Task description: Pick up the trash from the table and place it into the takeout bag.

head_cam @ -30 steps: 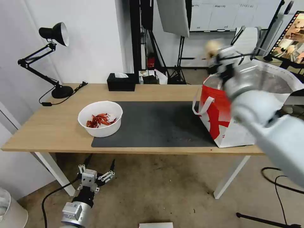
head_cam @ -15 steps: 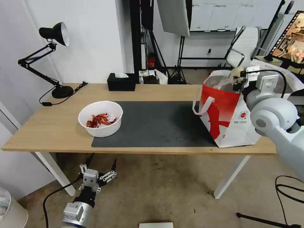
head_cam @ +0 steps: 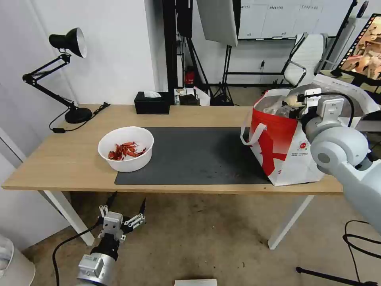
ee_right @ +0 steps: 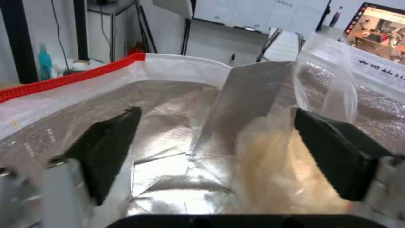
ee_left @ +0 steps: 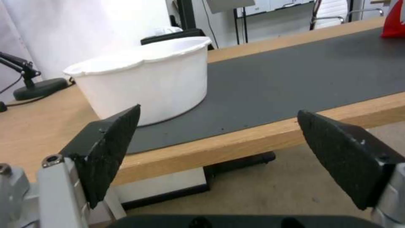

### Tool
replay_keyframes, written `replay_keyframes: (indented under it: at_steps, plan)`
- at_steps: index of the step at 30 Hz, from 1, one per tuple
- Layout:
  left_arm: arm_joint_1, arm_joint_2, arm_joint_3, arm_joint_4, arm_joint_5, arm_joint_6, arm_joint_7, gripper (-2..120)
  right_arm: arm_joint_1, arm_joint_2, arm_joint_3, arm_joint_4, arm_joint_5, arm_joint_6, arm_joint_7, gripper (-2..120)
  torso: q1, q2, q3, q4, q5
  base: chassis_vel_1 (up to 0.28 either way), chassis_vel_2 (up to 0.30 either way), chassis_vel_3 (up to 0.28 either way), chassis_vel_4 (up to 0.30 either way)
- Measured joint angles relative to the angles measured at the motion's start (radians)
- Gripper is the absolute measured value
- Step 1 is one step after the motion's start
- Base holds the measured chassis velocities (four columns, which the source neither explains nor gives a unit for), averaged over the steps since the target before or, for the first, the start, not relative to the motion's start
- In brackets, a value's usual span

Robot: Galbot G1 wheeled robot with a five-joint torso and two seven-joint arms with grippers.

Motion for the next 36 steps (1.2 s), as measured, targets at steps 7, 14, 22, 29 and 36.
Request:
replay_keyframes:
  at_steps: [7,14,22,29,36]
  plan:
    - [0.004,-0.001,0.0,-0.01,0.003,0.001,0.0,100,-0.017,-0.007,0.011,0.004,0.002,0.0,-0.007,100,0.0,0.0,0.0,-0.0001,0.0,0.0,0.0,0.0,0.0]
    - [0.02,-0.014,-0.003,-0.027,0.015,0.001,0.0,100,-0.025,-0.013,0.018,0.008,0.002,0.014,-0.025,100,0.0,0.0,0.0,-0.0001,0.0001,0.0,0.0,0.0,0.0]
    - [0.027,-0.015,-0.008,-0.045,0.015,0.001,0.0,100,-0.052,-0.007,0.037,0.037,0.002,0.16,-0.035,100,0.0,0.0,0.0,0.0,-0.0001,0.0,0.0,0.0,0.0]
    - [0.029,-0.026,-0.012,-0.047,0.016,-0.004,0.0,100,-0.221,0.03,0.108,0.121,-0.053,0.501,-0.189,100,0.0,0.0,0.0,-0.0004,-0.0001,0.0,0.0,0.0,0.0]
    - [0.049,-0.069,-0.039,-0.066,0.02,-0.021,-0.001,100,-0.43,0.115,0.136,0.203,-0.196,0.68,-0.367,100,0.0,0.0,0.0,0.0005,-0.0001,0.0,0.0,0.0,0.0]
